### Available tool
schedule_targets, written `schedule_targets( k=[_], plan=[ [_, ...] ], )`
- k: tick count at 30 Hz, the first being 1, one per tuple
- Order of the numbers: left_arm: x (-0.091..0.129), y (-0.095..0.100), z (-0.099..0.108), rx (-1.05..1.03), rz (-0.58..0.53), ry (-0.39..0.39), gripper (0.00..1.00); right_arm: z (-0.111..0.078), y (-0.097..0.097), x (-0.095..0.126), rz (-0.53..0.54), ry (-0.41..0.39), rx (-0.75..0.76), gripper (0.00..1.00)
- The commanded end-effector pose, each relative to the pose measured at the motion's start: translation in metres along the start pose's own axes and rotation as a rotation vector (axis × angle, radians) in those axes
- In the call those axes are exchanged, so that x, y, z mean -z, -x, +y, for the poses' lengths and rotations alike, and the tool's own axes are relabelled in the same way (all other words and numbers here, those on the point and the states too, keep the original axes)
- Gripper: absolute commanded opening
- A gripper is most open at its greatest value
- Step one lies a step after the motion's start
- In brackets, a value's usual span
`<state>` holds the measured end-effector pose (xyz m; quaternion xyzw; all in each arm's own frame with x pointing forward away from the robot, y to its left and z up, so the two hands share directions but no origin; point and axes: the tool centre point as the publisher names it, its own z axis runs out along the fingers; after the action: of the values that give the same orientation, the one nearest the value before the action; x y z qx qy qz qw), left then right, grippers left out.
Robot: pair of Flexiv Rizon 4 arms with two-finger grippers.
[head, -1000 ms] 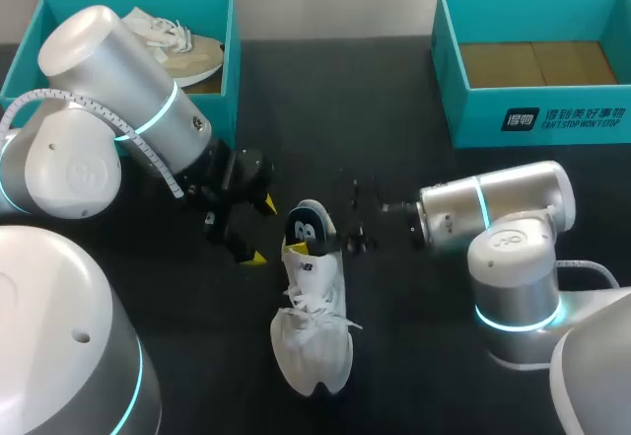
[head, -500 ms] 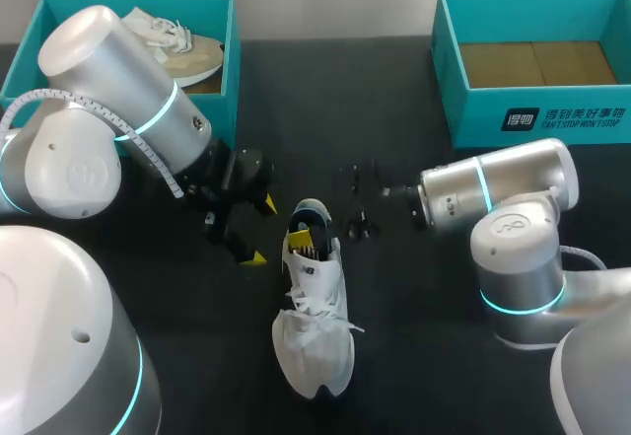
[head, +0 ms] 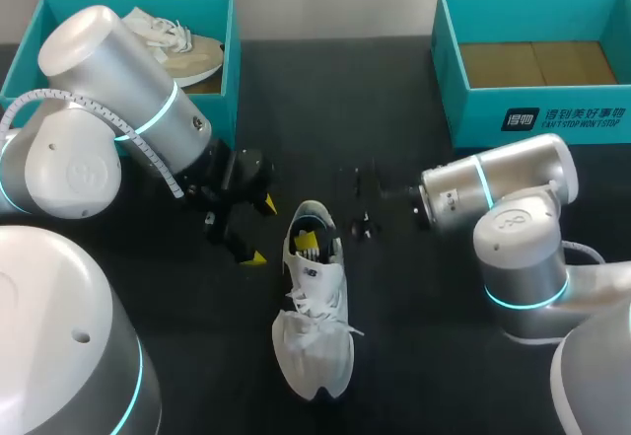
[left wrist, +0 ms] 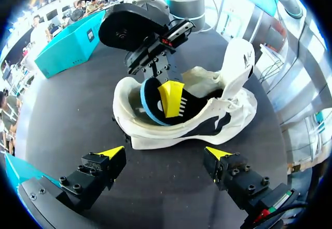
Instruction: Take the shoe out of the shoebox, open the shoe tongue, remove and reinsert the insole, then place the shoe into the shoebox
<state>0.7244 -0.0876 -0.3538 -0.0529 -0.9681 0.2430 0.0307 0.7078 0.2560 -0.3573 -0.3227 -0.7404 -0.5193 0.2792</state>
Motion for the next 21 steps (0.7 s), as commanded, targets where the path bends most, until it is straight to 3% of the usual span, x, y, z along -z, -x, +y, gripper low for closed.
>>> schedule_targets(
  k=[1, 5, 6, 8, 10, 21],
  plan=[
    [-0.001, 0.0, 0.001, -0.001, 0.0, -0.001, 1.0, -0.012, 0.0, -0.005, -0.006, 0.002, -0.017, 0.0],
    [-0.001, 0.0, 0.001, -0.001, 0.0, -0.001, 1.0, -0.012, -0.006, -0.004, -0.015, 0.004, -0.014, 0.0],
    [-0.001, 0.0, 0.001, -0.001, 0.0, -0.001, 1.0, -0.011, -0.007, -0.004, -0.018, 0.005, -0.008, 0.07],
    [-0.001, 0.0, 0.001, -0.001, 0.0, -0.001, 1.0, -0.007, -0.01, -0.003, -0.027, 0.005, 0.014, 0.4],
    [-0.001, 0.0, 0.001, -0.001, 0.0, -0.001, 1.0, -0.003, -0.012, -0.001, -0.036, 0.002, 0.037, 0.45],
    [-0.001, 0.0, 0.001, -0.001, 0.0, -0.001, 1.0, 0.015, -0.014, 0.005, -0.064, -0.027, 0.099, 0.44]
  ],
)
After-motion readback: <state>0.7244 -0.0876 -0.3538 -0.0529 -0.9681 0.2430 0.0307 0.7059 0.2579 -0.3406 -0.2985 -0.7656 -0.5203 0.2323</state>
